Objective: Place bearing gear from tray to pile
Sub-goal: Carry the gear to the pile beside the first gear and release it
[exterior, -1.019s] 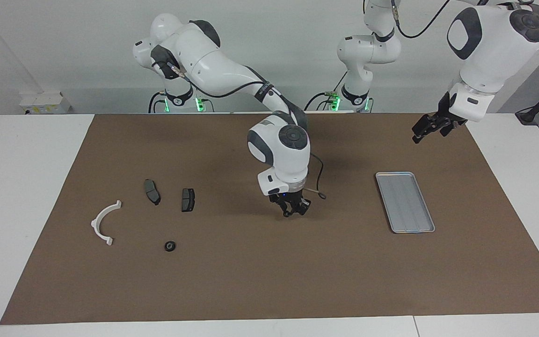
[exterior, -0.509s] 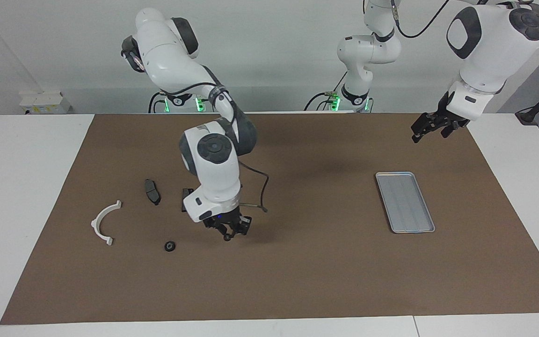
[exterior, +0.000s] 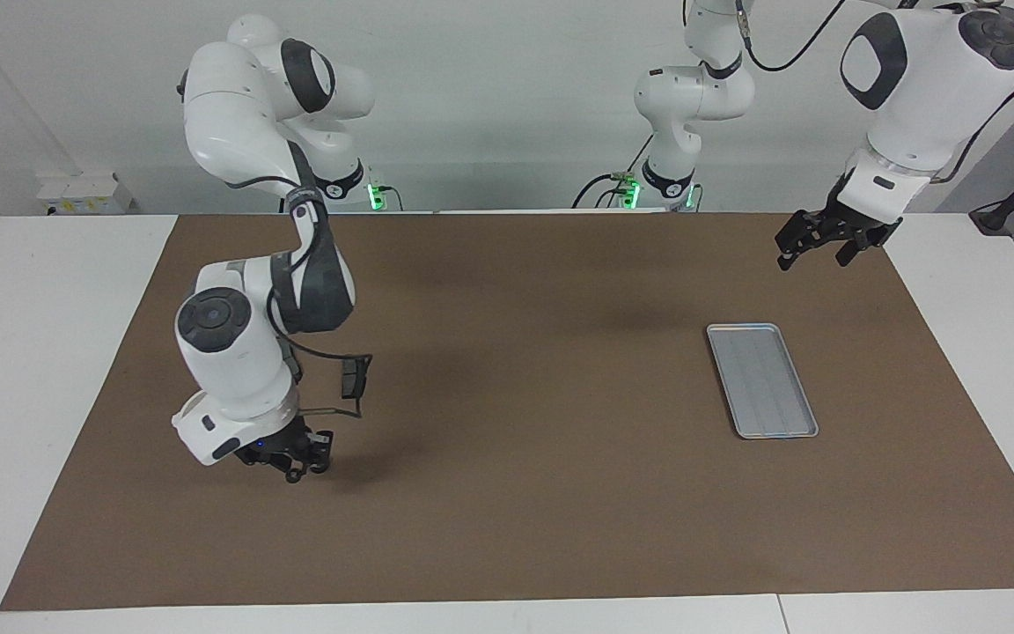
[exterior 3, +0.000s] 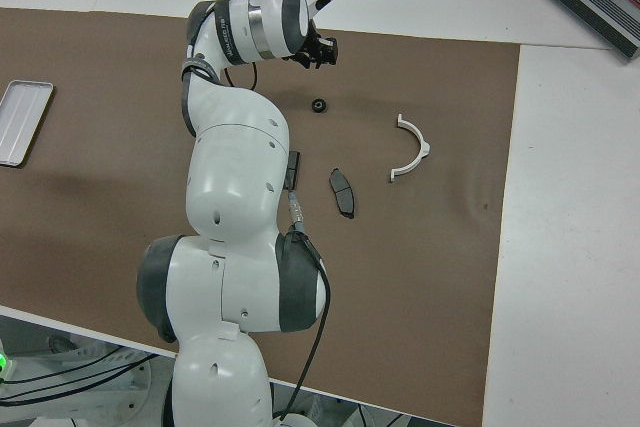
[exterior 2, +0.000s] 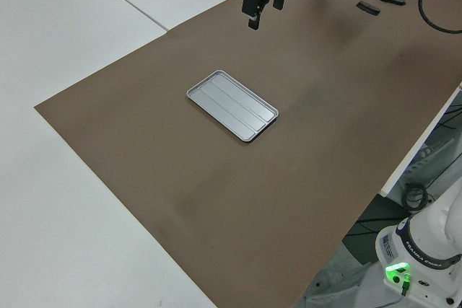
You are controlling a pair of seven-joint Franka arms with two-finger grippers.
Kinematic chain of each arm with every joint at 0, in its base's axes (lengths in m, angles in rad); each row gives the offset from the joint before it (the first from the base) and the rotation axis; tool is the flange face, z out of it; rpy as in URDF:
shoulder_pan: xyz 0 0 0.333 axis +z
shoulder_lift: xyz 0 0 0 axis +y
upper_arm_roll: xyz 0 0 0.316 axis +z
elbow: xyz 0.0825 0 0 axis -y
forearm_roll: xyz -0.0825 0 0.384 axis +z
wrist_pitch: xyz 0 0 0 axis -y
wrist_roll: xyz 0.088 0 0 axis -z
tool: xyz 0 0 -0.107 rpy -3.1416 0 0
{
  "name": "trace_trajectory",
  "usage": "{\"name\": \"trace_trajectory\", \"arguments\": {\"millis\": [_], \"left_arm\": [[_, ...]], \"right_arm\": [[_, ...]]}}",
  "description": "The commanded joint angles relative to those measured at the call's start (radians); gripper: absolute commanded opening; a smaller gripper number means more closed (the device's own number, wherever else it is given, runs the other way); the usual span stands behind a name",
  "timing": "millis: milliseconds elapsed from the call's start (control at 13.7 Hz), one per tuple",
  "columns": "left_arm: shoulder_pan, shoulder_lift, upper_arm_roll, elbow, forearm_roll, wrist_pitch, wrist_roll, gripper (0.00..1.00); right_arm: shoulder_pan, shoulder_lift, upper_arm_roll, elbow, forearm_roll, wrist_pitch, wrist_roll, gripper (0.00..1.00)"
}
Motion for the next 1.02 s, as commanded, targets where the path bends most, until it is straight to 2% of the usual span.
{"name": "trace_trajectory", "arguments": {"millis": [0,364,946], "left_arm": [[0.016,-0.014,-0.017,-0.011,-0.005,0.012,0.02,1.0],[0.012,-0.014,-0.023,-0.015,-0.005,0.027,0.102,1.0],[0.007,-0.02,-0.021,-0.015,-0.005,0.021,0.096,1.0]], "right_arm": [[-0.078,-0.008,0.013,-0.072,0.016,0.008,-0.073,0.0],[-0.104,0.021,0.013,-0.089,0.019,0.023,-0.067,0.0],[-0.114,0.059,0.013,-0.14,0.02,0.1,-0.05,0.0]]}}
